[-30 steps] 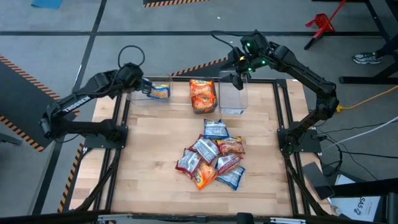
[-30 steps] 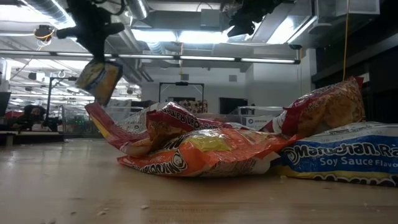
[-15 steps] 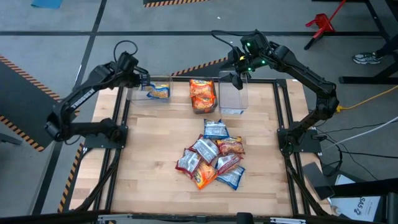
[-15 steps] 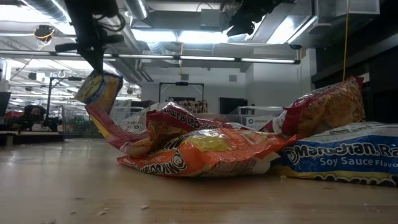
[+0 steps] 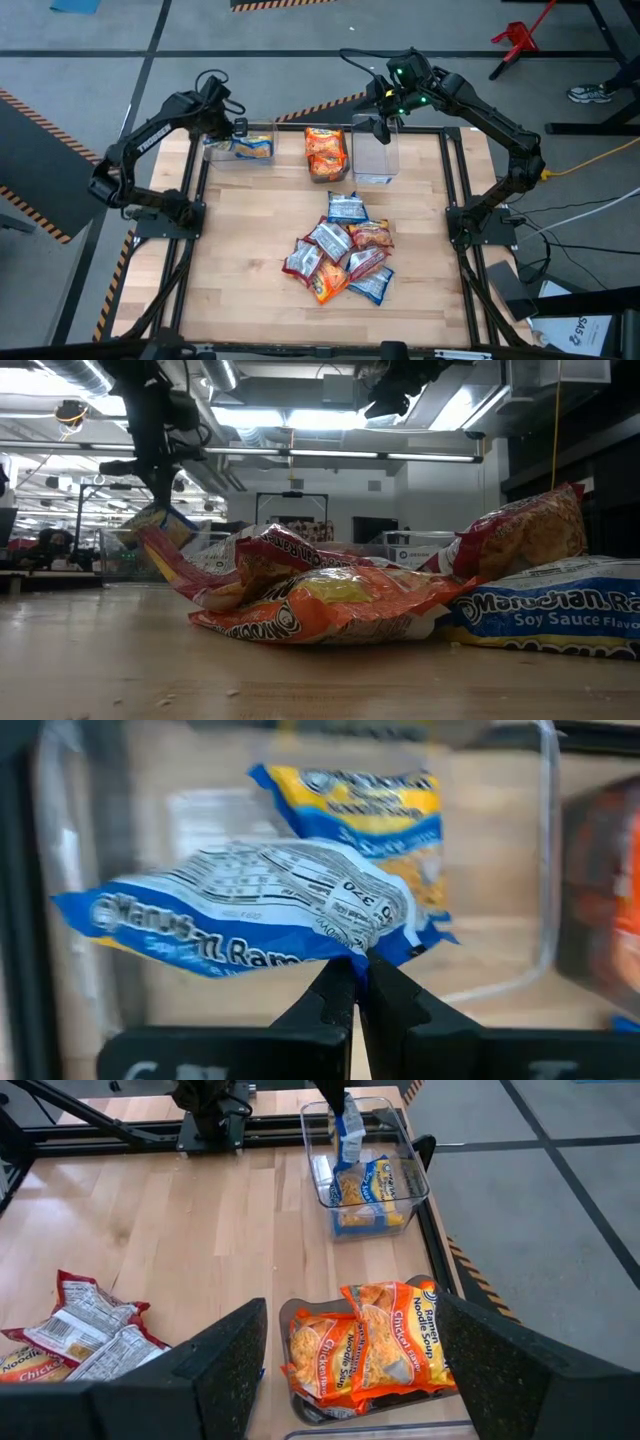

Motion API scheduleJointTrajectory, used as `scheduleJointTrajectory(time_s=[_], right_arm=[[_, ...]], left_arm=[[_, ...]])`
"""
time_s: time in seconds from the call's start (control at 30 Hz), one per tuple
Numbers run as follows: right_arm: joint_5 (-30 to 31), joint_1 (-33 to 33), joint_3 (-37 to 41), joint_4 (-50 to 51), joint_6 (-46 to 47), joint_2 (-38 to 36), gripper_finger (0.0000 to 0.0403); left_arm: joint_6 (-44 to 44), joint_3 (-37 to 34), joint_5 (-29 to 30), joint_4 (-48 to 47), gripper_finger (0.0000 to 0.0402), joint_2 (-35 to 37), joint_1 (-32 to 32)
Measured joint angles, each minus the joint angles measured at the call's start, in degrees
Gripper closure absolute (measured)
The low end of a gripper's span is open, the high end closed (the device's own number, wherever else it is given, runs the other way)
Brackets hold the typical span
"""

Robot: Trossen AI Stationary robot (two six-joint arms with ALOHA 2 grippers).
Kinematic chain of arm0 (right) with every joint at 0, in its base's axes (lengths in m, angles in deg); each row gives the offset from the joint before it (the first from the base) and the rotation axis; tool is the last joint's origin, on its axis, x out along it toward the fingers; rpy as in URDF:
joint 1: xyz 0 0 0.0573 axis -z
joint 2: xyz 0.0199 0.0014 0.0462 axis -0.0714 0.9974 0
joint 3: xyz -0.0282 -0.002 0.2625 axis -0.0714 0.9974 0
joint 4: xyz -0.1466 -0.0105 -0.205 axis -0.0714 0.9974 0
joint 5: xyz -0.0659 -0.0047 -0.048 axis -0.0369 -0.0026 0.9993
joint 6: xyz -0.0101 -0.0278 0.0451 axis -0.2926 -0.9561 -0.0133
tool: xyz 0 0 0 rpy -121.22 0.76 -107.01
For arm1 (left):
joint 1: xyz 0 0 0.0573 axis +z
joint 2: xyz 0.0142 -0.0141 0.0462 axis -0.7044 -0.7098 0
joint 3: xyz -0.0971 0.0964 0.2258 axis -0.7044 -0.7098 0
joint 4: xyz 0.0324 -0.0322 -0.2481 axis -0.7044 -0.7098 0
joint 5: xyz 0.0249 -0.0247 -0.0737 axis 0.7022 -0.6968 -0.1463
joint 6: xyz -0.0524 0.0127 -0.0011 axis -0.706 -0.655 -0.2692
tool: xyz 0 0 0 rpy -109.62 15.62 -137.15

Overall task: Sort Maruchan noodles
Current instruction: Put the blue noodle pack into the left transparent bin

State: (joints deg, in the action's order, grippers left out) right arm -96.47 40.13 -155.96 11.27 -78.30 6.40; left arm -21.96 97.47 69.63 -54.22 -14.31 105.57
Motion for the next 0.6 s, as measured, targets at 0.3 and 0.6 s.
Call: scheduleJointTrajectory(time_s=[0.3, 0.6], right_arm=[[-0.01, 0.00, 0.00, 0.03, -0.94, 0.00, 0.0125], [-0.02, 0.00, 0.00, 0.05, -1.51, 0.00, 0.0125]], left_arm=[[-0.98, 0.00, -6.17, -2.10, 0.0401, 2.70, 0.23], [-4.38, 0.00, -13.38, -1.10, 0.0401, 2.74, 0.22]])
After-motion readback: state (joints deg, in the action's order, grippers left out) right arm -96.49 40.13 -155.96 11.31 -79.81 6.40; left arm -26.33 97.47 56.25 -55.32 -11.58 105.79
